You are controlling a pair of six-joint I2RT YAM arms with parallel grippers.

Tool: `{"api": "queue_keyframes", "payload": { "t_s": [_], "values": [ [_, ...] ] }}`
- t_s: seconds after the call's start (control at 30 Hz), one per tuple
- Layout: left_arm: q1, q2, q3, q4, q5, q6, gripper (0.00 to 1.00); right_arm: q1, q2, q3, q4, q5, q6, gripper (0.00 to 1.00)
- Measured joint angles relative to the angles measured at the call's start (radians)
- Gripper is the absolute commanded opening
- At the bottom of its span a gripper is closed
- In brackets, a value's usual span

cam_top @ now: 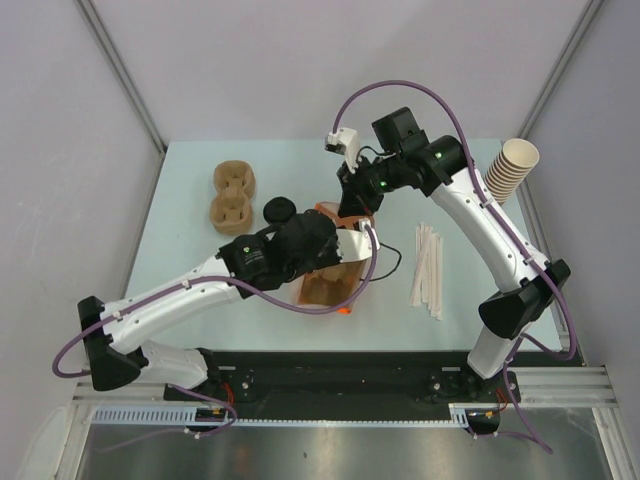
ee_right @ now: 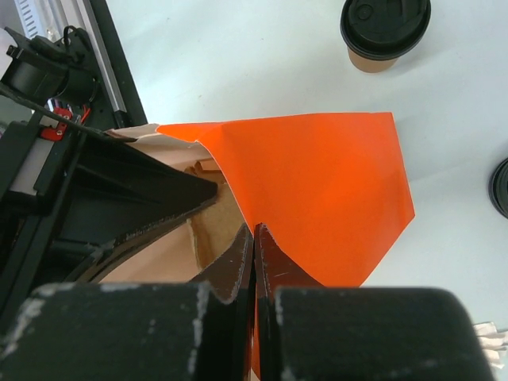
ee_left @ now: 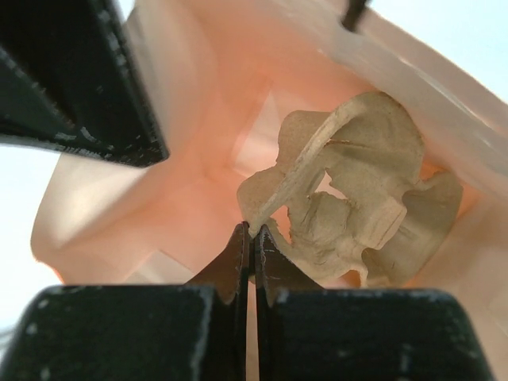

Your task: Pack the takeout coffee

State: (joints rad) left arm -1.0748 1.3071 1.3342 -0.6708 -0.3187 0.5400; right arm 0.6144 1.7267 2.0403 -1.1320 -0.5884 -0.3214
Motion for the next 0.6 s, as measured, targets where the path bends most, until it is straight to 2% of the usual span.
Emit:
{"api": "queue_keyframes", "payload": {
  "t_s": [0.23,0.6],
  "values": [
    [0.017,0.0,-0.018,0.023,-0.037,-0.038,0.0,0.0,0.0,-0.004,0.0,-0.004,0.003,0.0],
    [0.059,0.035,-0.046,0.078,0.003,-0.035,0.01,-0.001,0.001,-0.01,0.001,-0.042,-0.018,0.0]
  ]
}}
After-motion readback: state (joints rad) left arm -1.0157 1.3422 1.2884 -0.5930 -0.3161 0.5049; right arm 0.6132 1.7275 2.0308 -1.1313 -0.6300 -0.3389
